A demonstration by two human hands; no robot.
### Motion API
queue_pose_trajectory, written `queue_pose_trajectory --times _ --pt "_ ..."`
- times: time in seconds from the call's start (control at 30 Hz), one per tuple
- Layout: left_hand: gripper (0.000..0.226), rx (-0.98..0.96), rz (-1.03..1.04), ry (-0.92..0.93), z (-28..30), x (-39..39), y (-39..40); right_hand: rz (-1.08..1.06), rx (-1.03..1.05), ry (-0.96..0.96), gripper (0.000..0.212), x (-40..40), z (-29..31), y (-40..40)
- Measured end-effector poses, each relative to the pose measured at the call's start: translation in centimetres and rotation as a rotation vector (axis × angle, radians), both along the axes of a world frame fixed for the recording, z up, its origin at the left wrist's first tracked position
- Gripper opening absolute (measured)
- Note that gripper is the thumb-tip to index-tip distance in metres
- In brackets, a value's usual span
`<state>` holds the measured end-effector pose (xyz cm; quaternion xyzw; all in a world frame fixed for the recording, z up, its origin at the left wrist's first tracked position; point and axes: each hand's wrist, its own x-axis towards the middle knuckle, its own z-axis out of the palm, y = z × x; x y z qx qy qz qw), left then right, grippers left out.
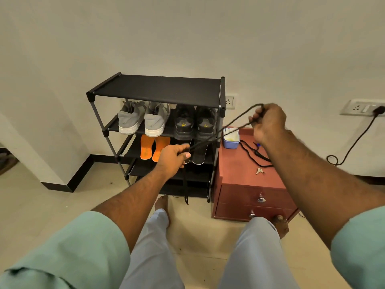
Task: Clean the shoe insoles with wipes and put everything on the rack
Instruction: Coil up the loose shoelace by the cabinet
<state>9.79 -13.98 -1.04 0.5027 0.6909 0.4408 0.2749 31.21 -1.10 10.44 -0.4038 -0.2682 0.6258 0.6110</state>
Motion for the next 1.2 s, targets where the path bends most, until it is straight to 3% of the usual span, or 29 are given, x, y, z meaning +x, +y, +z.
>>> queue_pose_trajectory --times 0.07,0.13,0.2,0.23,0.33,0.43,0.57,0.67,0.87,1.0,1.2 --pt "0.064 -0.012 -0.016 0.065 0.3 -0.4 0.1 -0.016 -0.082 -0.153 0.020 1.8 -3.6 0.8" --pt "0.076 -0.013 -0.049 0.143 0.9 -0.6 0.1 -0.015 -0.135 -0.510 0.014 3.0 -7.3 0.5" --pt "0.086 -0.028 -0.114 0.174 2.0 -0.3 0.1 0.037 -0.016 -0.904 0.041 2.8 -9.9 -0.8" --pt "0.092 -0.047 -0.162 0.166 2.6 0.1 0.0 0.173 0.106 -0.954 0.054 2.1 -10.4 -2.0" --pt "0.115 -0.127 -0.296 0.175 4.2 1.3 0.2 0.730 0.297 -0.856 0.082 -1.3 -10.7 -6.1" --pt "0.123 -0.187 -0.367 0.188 5.0 1.7 0.3 0.928 0.293 -0.741 0.084 -3.9 -11.2 -7.5" --pt "0.113 -0.207 -0.379 0.163 5.9 1.1 -0.3 0.853 0.378 -0.742 0.033 -4.9 -11.0 -7.8" --pt "0.101 -0.197 -0.357 0.129 6.0 0.3 -0.6 0.776 0.376 -0.747 0.013 -4.3 -10.7 -7.7" --pt "0.020 -0.189 -0.304 0.161 5.7 -0.2 -0.9 0.765 0.342 -0.661 0.013 -2.3 -9.5 -7.3" --pt "0.012 -0.052 -0.216 0.057 6.0 1.1 -0.4 0.766 0.399 -0.829 0.014 -1.4 -10.0 -7.0" --pt "0.010 0.053 -0.219 0.013 7.7 3.1 0.5 0.765 0.391 -0.715 0.021 -2.0 -11.4 -7.1"
